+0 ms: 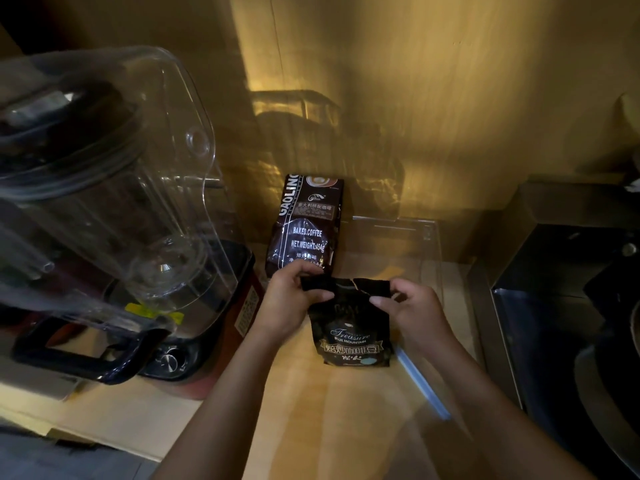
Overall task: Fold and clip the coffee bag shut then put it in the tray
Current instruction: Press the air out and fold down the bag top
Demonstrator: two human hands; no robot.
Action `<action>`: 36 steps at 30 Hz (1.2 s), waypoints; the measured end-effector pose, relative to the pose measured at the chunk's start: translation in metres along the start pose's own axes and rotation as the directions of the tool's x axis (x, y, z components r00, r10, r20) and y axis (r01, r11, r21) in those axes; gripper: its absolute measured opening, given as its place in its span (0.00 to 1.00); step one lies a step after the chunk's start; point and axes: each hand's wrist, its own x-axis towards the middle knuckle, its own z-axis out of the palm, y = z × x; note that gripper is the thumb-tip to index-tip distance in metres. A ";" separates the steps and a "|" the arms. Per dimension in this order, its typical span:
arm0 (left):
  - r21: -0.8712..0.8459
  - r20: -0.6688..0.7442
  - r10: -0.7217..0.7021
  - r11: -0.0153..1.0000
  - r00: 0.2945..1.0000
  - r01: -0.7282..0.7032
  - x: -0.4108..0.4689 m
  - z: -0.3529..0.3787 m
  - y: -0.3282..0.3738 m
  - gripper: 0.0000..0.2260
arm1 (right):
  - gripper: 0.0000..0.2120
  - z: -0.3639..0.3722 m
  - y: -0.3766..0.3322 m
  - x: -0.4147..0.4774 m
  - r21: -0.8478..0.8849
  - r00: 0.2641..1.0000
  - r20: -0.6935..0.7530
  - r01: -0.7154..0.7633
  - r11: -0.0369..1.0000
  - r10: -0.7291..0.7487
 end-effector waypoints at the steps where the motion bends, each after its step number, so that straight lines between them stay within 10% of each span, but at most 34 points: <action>1: -0.104 -0.003 -0.033 0.994 0.999 0.033 0.000 0.000 -0.001 0.16 | 0.05 -0.002 -0.007 0.001 -0.086 0.997 0.015 0.079 0.993 -0.078; 6: -0.181 -0.007 0.011 0.983 1.000 -0.012 -0.003 0.012 -0.002 0.19 | 0.09 -0.001 -0.047 0.014 -0.527 0.838 0.251 0.538 0.657 -0.485; 11: -0.291 -0.012 0.067 0.954 0.998 -0.067 -0.010 0.026 -0.011 0.13 | 0.04 0.017 -0.068 0.026 -0.672 0.766 0.501 0.637 0.377 -0.403; 36: -0.201 0.049 0.003 0.980 0.999 0.007 -0.026 0.048 -0.064 0.17 | 0.07 0.018 -0.062 0.006 -0.531 0.691 0.511 0.721 0.444 -0.511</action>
